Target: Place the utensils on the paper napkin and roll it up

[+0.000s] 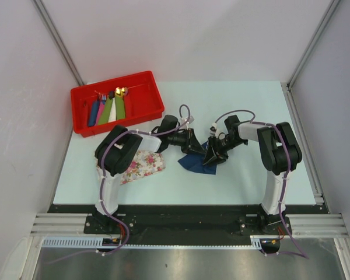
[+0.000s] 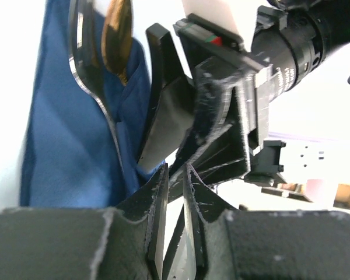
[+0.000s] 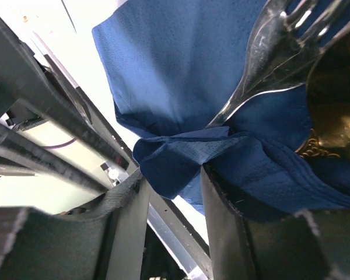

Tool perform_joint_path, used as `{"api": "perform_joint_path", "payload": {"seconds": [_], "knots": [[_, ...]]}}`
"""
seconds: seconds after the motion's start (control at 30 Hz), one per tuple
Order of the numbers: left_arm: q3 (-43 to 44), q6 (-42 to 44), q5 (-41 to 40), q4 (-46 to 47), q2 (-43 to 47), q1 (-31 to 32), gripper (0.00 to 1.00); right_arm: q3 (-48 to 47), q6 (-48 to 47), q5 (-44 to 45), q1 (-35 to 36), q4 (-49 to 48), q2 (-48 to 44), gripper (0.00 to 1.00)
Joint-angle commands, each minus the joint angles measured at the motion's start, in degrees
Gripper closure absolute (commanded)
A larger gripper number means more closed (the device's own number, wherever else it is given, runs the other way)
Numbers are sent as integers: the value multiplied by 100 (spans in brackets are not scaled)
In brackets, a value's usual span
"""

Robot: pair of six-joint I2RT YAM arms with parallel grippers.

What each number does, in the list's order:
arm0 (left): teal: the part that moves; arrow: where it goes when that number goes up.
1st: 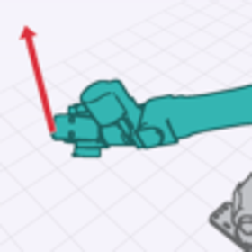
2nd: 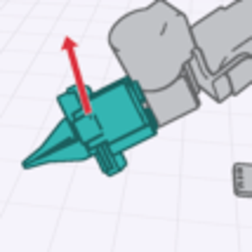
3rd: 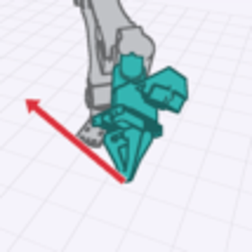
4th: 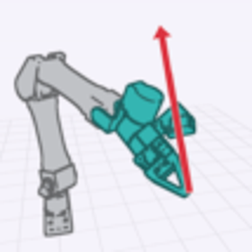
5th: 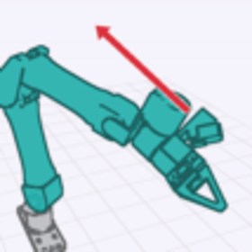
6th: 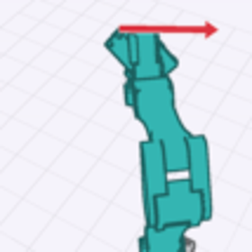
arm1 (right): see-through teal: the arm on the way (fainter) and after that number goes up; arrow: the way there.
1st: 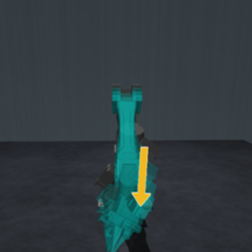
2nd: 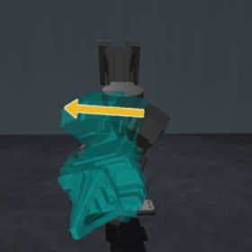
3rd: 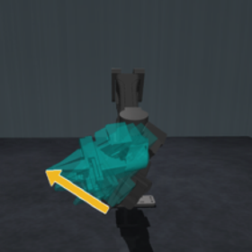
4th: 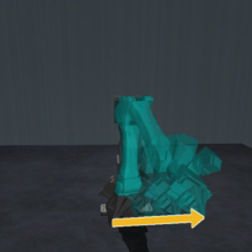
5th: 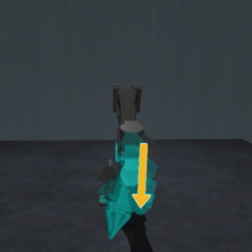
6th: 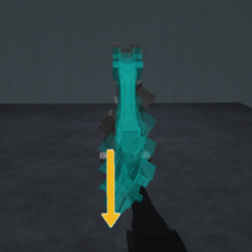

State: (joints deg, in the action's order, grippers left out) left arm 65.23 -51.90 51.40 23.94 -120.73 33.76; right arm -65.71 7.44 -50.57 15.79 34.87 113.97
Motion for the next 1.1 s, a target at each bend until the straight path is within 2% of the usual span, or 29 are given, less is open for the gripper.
{"api": "perform_joint_path", "payload": {"seconds": [0.0,0.3,0.53,0.8,1.07], "knots": [[-265,-505,-130,734,-91,-115,80,-47,-103,-129,73,-183,-235,53],[-327,-576,-261,665,14,-203,81,-56,38,-375,29,-376,-323,53],[-292,-611,-332,533,-12,-256,77,-3,55,-472,3,-464,-367,50],[314,293,-139,-678,-135,-63,82,23,108,-445,3,-543,-323,48],[438,672,2,-1128,-223,25,84,50,222,-489,20,-639,-323,46]]}}
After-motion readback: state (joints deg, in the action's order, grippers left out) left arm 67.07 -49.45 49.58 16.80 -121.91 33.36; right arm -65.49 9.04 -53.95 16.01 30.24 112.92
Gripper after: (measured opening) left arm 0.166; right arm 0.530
